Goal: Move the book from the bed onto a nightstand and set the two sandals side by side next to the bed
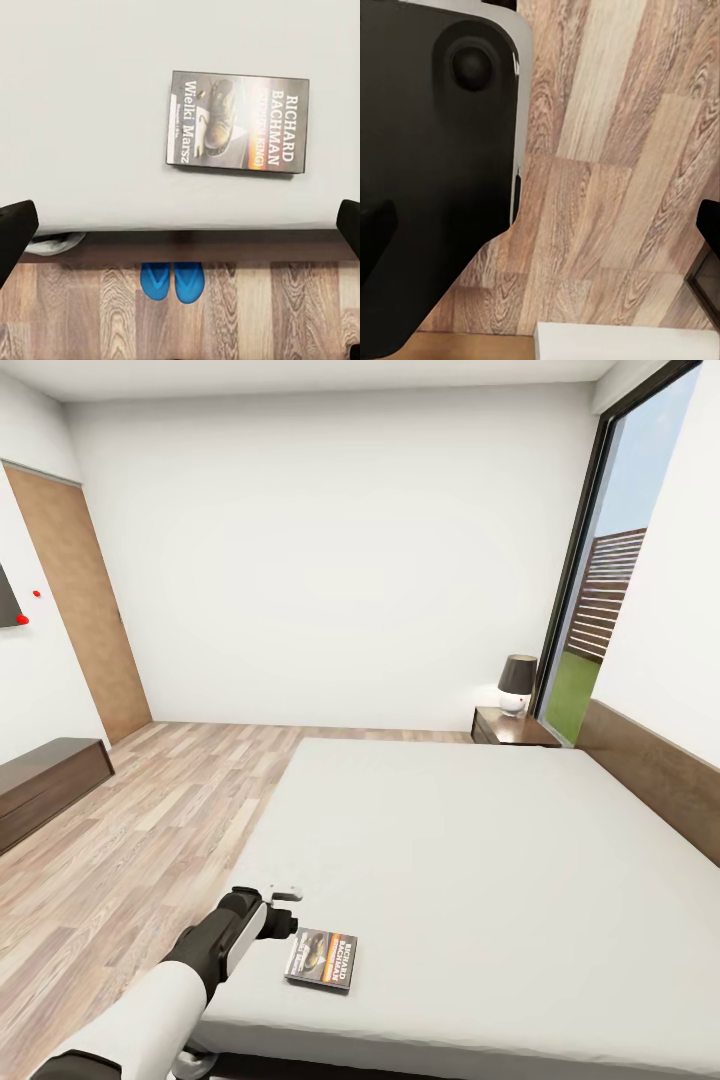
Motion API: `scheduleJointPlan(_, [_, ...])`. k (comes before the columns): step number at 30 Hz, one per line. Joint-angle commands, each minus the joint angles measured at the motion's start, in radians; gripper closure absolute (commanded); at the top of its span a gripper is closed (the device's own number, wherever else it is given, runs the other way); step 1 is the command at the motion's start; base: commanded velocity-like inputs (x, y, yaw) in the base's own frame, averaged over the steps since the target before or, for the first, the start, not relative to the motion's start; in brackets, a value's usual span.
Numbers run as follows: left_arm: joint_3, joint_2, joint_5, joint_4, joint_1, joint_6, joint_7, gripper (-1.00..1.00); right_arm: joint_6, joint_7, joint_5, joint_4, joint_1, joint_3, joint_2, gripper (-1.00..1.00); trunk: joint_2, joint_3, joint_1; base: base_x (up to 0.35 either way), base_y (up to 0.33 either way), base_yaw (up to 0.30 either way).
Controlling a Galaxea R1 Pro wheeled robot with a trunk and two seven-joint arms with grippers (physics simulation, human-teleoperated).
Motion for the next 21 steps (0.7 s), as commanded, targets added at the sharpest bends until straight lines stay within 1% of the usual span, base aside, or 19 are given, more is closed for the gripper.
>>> scheduleJointPlan(1, [-0.005, 0.001, 0.010, -0.001, -0.001, 0.004, 0.008, -1.00, 0.002, 0.002, 0.011, -0.001, -0.001, -0.008, 0.000, -1.00, -0.001, -0.002, 0.000, 0.000, 0.000, 0.000])
scheduleJointPlan(8, [-0.005, 0.000, 0.011, -0.003, -0.001, 0.005, 0.008, -1.00, 0.003, 0.002, 0.012, -0.004, -0.001, -0.007, 0.000, -1.00, -0.001, -0.002, 0.000, 0.000, 0.000, 0.000])
scheduleJointPlan(14, [-0.005, 0.001, 0.012, -0.010, -0.002, 0.022, 0.008, -1.00, 0.003, 0.002, 0.013, -0.005, -0.001, -0.005, 0.000, -1.00, -0.001, -0.002, 0.000, 0.000, 0.000, 0.000])
scheduleJointPlan(21, [-0.004, -0.001, 0.013, -0.012, -0.019, 0.033, 0.006, -1.00, 0.003, 0.002, 0.014, -0.005, -0.001, -0.003, 0.000, -1.00, -0.001, -0.002, 0.000, 0.000, 0.000, 0.000])
